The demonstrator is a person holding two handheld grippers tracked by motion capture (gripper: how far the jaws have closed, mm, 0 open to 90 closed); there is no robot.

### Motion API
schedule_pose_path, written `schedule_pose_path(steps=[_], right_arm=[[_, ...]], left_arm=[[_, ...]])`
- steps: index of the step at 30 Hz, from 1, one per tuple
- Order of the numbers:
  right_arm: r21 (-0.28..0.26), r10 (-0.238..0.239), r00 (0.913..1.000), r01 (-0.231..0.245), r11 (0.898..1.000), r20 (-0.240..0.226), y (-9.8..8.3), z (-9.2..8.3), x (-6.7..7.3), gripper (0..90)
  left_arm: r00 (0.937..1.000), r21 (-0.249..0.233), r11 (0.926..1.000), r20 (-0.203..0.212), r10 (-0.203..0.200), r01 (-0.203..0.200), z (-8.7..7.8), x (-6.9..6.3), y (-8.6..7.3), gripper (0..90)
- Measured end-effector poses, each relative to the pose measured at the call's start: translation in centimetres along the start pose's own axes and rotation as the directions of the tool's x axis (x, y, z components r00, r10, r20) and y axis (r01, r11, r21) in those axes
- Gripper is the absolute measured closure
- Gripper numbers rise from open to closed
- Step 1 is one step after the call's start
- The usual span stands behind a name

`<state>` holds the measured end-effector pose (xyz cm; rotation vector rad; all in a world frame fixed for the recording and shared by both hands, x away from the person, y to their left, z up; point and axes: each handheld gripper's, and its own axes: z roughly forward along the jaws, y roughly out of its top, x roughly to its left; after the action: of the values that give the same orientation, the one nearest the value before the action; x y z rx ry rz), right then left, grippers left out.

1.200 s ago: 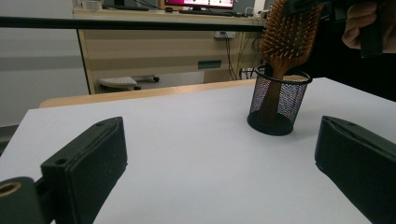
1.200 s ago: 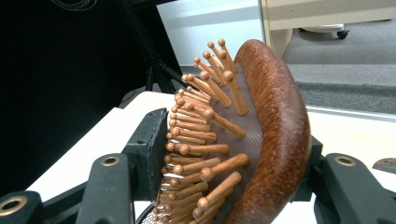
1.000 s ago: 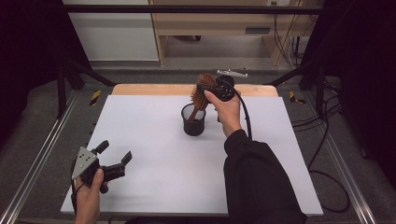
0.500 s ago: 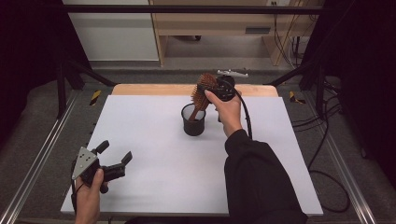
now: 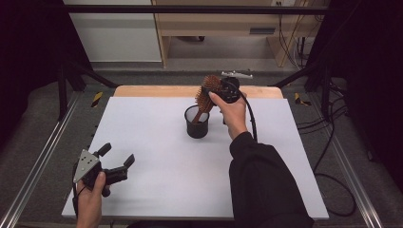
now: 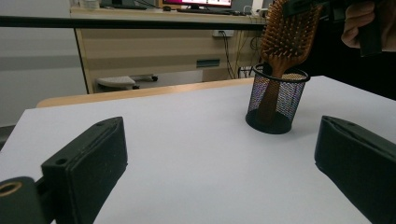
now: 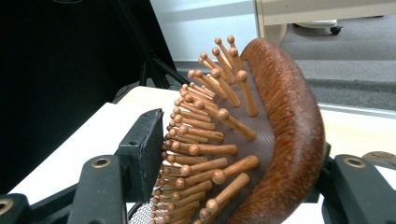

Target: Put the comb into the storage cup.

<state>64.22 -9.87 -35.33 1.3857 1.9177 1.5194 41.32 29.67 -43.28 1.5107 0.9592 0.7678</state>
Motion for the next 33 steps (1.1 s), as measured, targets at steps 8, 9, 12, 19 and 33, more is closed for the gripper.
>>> schedule_pose_path(steps=[8,9,12,19,33], right_arm=[[0.009,-0.005,1.0000,0.005,1.000,0.006,-0.07,0.01,-0.11,34.8],[0.009,-0.004,1.0000,0.004,1.000,0.006,-0.09,0.01,-0.13,34.4],[0.011,-0.007,0.9999,0.007,1.000,0.009,-0.10,0.02,-0.15,32.7],[0.016,-0.009,0.9999,0.009,1.000,0.004,-0.12,-0.10,-0.36,32.1],[0.028,-0.010,0.9998,0.009,1.000,0.017,-0.16,-0.33,-0.69,29.5]], left_arm=[[1.0000,0.001,1.0000,0.001,0.000,0.000,0.01,-0.01,0.00,2.7],[1.0000,0.002,1.0000,0.002,0.000,0.000,0.02,-0.02,-0.01,2.7],[1.0000,0.003,1.0000,0.003,0.001,-0.001,0.03,-0.04,0.00,2.7],[1.0000,0.005,1.0000,0.006,0.001,-0.001,0.07,-0.05,-0.02,2.7],[0.9999,0.012,0.9999,0.013,0.002,-0.002,0.15,-0.11,-0.06,2.7]])
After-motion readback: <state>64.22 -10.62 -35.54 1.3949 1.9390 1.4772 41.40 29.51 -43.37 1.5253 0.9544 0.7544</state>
